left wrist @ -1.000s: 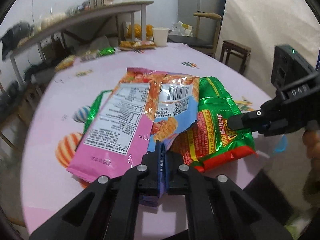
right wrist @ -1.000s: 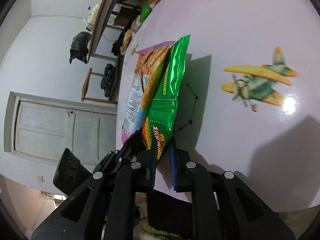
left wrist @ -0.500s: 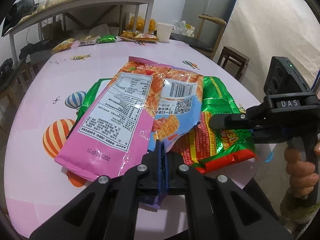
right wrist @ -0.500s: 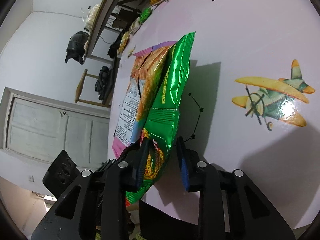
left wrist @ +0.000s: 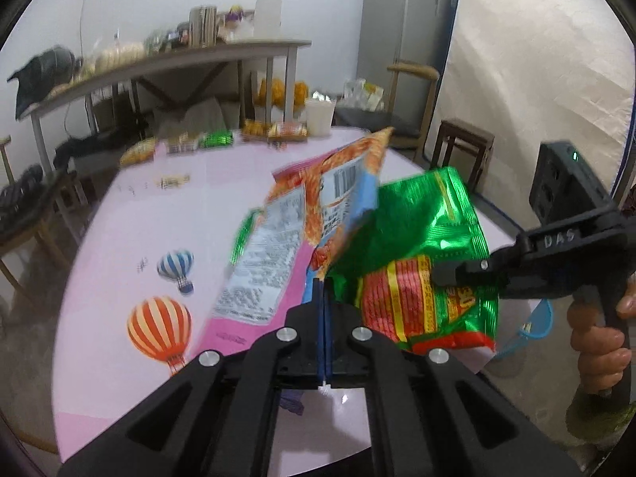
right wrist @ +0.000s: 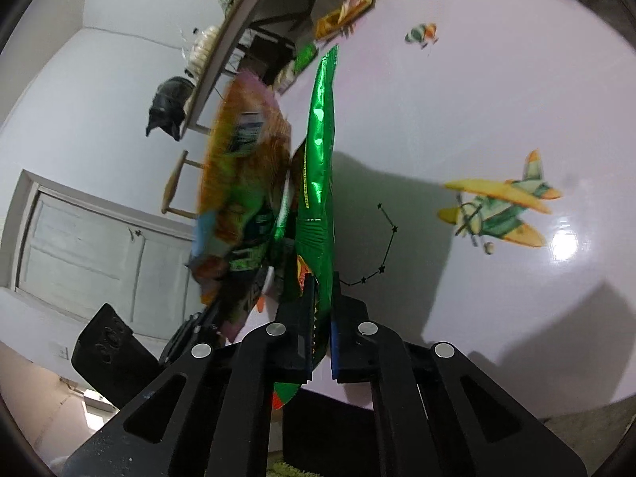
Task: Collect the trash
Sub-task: 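Lift both snack bags and carry them toward the blue wastebasket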
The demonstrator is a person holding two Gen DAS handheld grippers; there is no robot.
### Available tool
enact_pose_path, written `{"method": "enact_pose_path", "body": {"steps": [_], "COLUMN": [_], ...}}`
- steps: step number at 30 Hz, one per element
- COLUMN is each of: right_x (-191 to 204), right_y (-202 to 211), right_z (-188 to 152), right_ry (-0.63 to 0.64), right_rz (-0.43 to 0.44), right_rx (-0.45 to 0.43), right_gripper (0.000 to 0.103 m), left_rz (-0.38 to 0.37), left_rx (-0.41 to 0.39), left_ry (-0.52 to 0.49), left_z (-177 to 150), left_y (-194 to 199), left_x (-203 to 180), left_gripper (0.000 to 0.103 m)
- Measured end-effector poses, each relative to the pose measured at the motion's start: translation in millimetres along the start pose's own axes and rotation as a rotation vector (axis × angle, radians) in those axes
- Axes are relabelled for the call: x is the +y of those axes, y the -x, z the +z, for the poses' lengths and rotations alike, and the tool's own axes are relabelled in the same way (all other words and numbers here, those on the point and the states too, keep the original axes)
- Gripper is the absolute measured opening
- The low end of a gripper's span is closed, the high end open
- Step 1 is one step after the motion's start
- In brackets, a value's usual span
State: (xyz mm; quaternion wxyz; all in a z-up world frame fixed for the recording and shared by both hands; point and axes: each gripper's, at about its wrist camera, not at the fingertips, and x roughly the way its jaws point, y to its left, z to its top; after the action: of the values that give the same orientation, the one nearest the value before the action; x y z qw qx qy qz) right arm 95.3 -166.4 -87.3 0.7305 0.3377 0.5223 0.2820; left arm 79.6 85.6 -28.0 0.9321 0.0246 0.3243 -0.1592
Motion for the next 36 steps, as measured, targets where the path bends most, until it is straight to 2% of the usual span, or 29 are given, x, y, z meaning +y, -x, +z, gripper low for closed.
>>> {"method": "enact_pose_path", "body": {"steps": [5,8,10,14,22,26,29,34,36], "right_x": [-7,-16,-23,-45,-92,-133,-171,-245,-276], "right_y": [35,65,84,135,240,294,314,324,317], "right_z": [-6,-10,-15,-31,-74,-105,-127,-159,-157], "right_ry": [-0.022,-0.04,-0.059,-0.109,-0.233,-0.352,-0.481,-0.696,-0.784], "right_rz": [0.01,0.005,0.002,-0.009,-0.06,-0.08,-0.078,-0.043,-0.027], "right_rx": [-0.085,-0.157,-0.197,-0.307,-0.557,-0.697,-0.775,-0.826,-0.829], "right_gripper": [0.004,0.004,0.004,0.004,0.004,0.004,0.004,0.004,0.005], "left_rz": [-0.028,-0.129,-0.168,-0.247,-0.513,-0.605,-0.649,-0.689,-0.693], "left_rx": [-0.053,-0.047,-0.061,-0.094,-0.062,-0.022,0.021,0.091,0.112], "left_ry": [0.014,0.068,0.073,0.027,-0.054,-0.086,-0.115,-0.167,-0.185], "left_z": [18,34,43,62,104,112,113,105,102], "left_y": [18,22,24,26,-1,-19,-34,-54,-61], "left_x": [-7,-10,-18,-48,-150,-200,-235,-281,-294], "left_gripper": [0.0,0.0,0.0,0.0,0.0,0.0,0.0,0.0,0.0]}}
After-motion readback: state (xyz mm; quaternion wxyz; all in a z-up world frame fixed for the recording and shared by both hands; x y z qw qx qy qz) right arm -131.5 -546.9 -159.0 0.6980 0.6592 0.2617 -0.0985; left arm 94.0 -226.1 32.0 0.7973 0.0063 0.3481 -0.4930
